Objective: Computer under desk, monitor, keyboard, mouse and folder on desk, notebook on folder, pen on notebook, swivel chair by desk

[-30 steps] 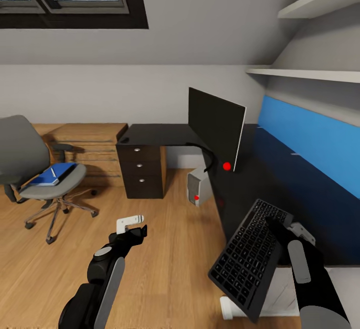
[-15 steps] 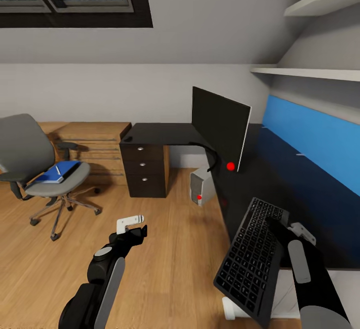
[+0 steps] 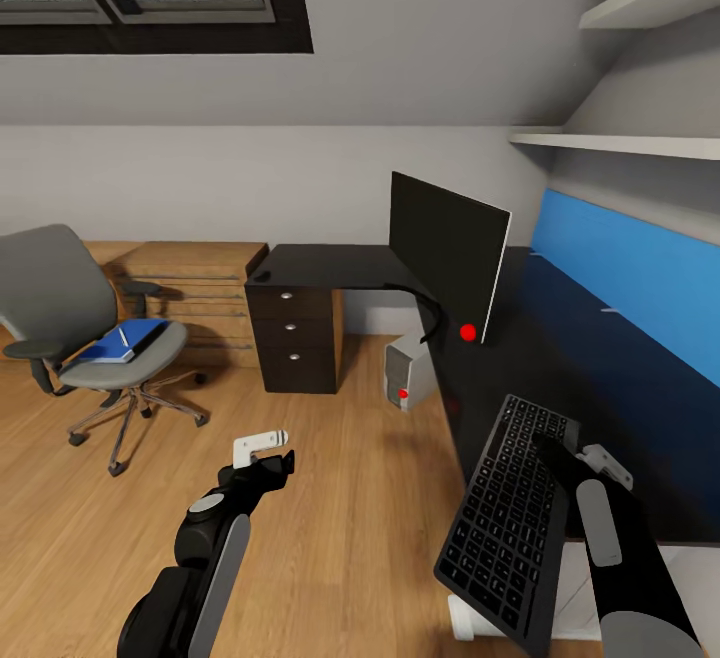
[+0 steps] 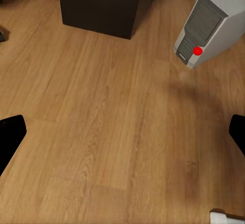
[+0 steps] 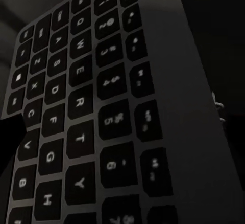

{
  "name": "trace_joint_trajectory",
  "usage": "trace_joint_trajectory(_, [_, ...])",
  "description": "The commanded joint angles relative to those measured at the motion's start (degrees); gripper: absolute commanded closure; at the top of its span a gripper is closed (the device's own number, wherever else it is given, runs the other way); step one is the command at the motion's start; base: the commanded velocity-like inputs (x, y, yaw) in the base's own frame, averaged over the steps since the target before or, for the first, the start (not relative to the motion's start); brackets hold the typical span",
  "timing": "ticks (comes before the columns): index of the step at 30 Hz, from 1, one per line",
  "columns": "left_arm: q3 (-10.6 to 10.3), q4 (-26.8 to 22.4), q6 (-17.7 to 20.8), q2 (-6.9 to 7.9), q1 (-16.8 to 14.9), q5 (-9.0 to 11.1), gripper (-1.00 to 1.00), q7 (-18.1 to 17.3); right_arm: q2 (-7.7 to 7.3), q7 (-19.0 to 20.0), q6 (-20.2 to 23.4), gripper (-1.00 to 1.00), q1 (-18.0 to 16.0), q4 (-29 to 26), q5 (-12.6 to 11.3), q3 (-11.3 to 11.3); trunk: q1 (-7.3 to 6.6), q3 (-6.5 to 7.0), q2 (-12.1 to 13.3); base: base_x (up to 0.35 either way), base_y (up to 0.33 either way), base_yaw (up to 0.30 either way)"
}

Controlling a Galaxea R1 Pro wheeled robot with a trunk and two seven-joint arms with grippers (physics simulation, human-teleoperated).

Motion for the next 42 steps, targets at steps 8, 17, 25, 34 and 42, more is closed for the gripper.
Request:
trace_joint_trajectory(8, [-0.06,0.12,0.19,0.01,-0.05,0.61,-1.00,0.52,0.01,-0.55,0.24,-1.00,-0.02,-0.21,-1.28,-0.12,0.00,-0.07,-0.03,0.000,0.000,0.000])
trace_joint_trajectory(17, [-0.14,0.94,0.19,0.01,-0.05,0.55,-1.00,0.56,-0.96,-0.59,0.46,-1.00,0.14,-5.40,-1.15,-2.10,0.00,-0.07,-0.03,0.000,0.000,0.000])
trace_joint_trajectory(25, [-0.15,1.16,0.19,0.01,-0.05,0.53,-1.00,0.60,0.32,-0.59,0.49,-1.00,5.97,-15.16,-1.34,-2.19,0.00,-0.07,-0.03,0.000,0.000,0.000])
trace_joint_trajectory(34, [-0.12,1.17,0.19,0.01,-0.05,0.58,-1.00,0.61,4.23,-0.45,0.49,-1.00,8.90,-20.20,-1.15,-0.15,0.00,-0.07,-0.03,0.000,0.000,0.000])
trace_joint_trajectory(42, [-0.07,1.17,0.19,0.01,-0.05,0.56,-1.00,0.61,6.00,-0.59,0.57,-1.00,10.28,-22.89,-1.25,1.32,0.00,-0.07,-0.03,-0.034,0.000,0.000])
